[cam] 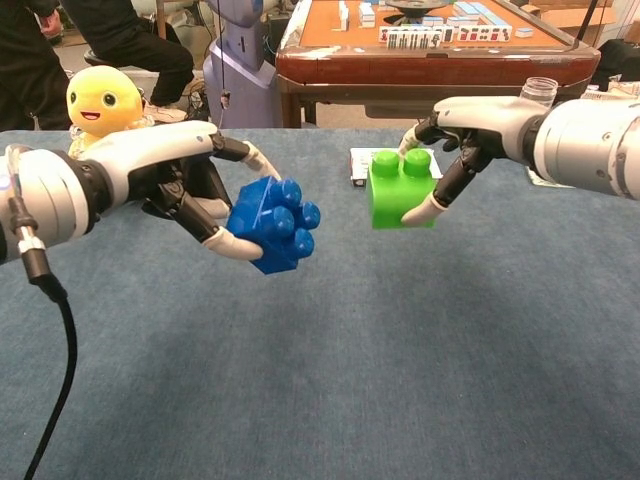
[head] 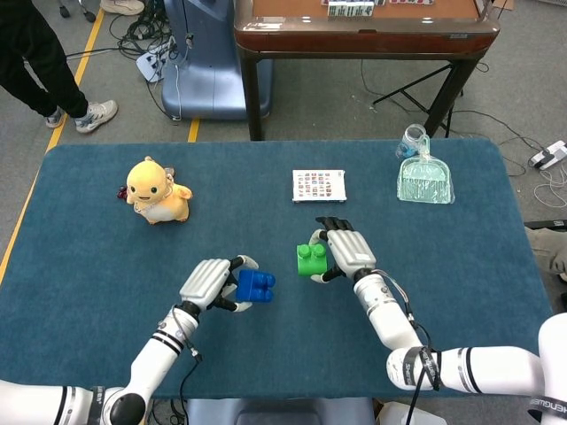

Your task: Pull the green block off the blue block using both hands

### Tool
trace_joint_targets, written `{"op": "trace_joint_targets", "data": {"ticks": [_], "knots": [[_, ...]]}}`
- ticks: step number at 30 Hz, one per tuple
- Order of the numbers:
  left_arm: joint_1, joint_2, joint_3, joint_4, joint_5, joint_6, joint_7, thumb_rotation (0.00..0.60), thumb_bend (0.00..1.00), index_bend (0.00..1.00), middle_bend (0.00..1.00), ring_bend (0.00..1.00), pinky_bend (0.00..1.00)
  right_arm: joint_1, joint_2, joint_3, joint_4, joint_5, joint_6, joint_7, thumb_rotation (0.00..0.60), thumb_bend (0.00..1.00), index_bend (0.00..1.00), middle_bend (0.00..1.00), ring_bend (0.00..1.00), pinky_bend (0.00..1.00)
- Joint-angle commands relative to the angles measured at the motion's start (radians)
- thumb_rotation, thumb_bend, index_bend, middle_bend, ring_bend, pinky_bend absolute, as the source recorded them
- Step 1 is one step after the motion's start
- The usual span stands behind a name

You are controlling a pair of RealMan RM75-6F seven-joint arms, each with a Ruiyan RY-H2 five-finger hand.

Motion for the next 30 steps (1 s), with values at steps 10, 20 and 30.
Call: {"op": "trace_joint_targets", "data": {"ticks": [10, 20, 30], "knots": [[0.027, 0.031, 0.010, -0.042, 0.001, 0.116, 0.053, 0.600, 0.00, 0.14, 0.97, 1.00, 1.00, -0.092, 0.074, 0.001, -0.029, -0.137, 0.014, 0.094, 0.600, 0.09, 0.00, 0.09, 0.00, 0.00], [0.194, 0.210, 0.132, -0.074, 0.224, 0.298, 0.037, 0.600, 0.09, 0.15, 0.45, 0.52, 0.80, -0.229, 0.244, -0.069, -0.064, -0.383, 0.046, 0.185, 0.600, 0.11, 0.13, 0.09, 0.00, 0.00], [0.358, 0.453, 0.208, -0.031, 0.321, 0.346, -0.137, 0.600, 0.09, 0.21, 0.18, 0.15, 0.39, -0.418, 0.370, -0.172, 0.005, -0.623, 0.164, 0.314, 0.600, 0.11, 0.25, 0.10, 0.00, 0.01]]}}
